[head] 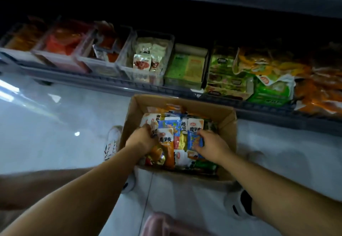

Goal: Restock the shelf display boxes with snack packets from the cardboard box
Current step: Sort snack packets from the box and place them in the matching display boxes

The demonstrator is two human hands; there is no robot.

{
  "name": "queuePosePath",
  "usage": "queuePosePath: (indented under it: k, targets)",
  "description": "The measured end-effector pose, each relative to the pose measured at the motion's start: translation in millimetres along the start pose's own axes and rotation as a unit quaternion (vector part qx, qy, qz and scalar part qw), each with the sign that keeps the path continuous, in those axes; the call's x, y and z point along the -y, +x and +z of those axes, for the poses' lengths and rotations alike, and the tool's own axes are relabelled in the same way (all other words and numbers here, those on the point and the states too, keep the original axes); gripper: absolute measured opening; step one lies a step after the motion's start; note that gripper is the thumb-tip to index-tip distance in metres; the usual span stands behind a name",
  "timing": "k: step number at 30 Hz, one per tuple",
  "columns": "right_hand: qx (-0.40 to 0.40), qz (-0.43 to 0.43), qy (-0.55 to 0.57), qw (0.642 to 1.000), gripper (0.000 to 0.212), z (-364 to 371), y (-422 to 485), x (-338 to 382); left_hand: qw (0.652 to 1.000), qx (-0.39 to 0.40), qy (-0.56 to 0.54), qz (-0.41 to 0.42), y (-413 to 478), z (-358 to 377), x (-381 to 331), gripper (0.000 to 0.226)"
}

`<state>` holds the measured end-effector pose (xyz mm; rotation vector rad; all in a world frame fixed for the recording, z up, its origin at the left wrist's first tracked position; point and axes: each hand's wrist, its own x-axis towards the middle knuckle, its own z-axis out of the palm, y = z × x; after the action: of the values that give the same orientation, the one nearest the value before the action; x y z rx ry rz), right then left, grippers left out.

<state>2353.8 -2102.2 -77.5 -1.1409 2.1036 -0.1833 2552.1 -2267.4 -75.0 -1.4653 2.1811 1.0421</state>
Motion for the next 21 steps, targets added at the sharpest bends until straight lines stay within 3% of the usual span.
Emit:
queuePosePath:
  k: [5,9,13,16,18,21]
  targets:
    - [0.093,-0.022,0.043,0.995,0.068,31.6,32.5,3.1,0.993,0.098,-0.055,-0.032,26.5,25.8,27.0,0.068]
    - [0.189,-0.041,0.009,0.981,0.065,47.3,47.3,7.4,0.988,0.150,0.042,-0.015,35.3,31.7,37.9,0.085]
    - [0.181,-0.033,0.026,0.983,0.056,56.2,52.4,3.2,0.991,0.117,0.056,-0.011,32.9,33.2,36.3,0.059]
    - [0.083,0.001,0.154,0.985,0.044,57.8,57.9,13.1,0.997,0.079,0.014,-0.018,36.8,36.6,36.4,0.025]
    - [0.065,0.013,0.203,0.977,0.043,56.2,63.2,23.4,0.997,0.071,-0.034,-0.017,39.5,34.8,35.6,0.008]
    - [0.109,0.001,0.201,0.973,0.052,59.5,66.7,36.9,0.990,0.066,-0.123,0.001,43.7,31.4,35.6,0.018]
